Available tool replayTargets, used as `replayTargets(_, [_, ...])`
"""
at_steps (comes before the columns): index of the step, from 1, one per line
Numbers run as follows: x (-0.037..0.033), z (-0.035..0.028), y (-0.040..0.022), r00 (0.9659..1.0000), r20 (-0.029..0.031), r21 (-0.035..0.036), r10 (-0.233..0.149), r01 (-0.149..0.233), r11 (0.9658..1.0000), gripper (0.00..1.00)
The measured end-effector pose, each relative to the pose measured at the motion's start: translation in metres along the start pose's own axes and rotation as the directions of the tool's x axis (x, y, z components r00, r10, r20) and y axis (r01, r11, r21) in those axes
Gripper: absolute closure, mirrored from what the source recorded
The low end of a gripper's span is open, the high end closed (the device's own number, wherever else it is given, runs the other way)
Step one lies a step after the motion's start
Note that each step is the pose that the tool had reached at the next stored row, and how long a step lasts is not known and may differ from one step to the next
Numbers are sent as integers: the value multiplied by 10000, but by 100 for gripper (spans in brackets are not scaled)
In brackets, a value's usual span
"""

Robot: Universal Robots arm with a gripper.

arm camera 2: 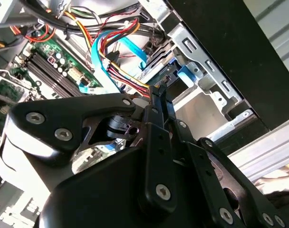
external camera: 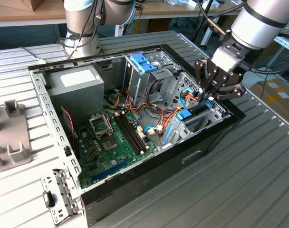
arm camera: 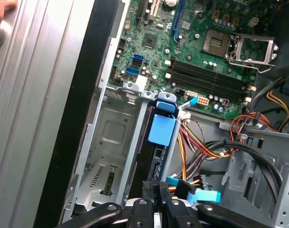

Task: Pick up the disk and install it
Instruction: 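Insert the first disk wire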

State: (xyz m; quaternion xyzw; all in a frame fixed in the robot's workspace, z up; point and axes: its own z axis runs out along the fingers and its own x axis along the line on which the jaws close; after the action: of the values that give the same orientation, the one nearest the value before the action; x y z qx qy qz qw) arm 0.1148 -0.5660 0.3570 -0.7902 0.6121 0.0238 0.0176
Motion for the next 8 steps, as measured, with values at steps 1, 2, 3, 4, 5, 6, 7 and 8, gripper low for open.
replayTargets(1, [0, 0, 0, 10000, 1, 6, 99, -99, 10000, 84])
replayTargets(2, [0, 0, 0, 9997, 0, 15, 259, -259, 9997, 84])
replayTargets(3, [0, 0, 0, 9993, 1, 22, 377, -377, 9993, 84])
replayTargets(4, [0, 0, 0, 9988, 1, 28, 482, -482, 9988, 84])
replayTargets(5, [0, 0, 0, 9980, 2, 38, 634, -634, 9980, 84])
replayTargets(6, [0, 0, 0, 9973, 3, 43, 734, -734, 9973, 84])
replayTargets(7, [0, 0, 0, 9961, 3, 52, 881, -881, 9961, 84])
replayTargets(8, [0, 0, 0, 9951, 4, 58, 985, -985, 9951, 84])
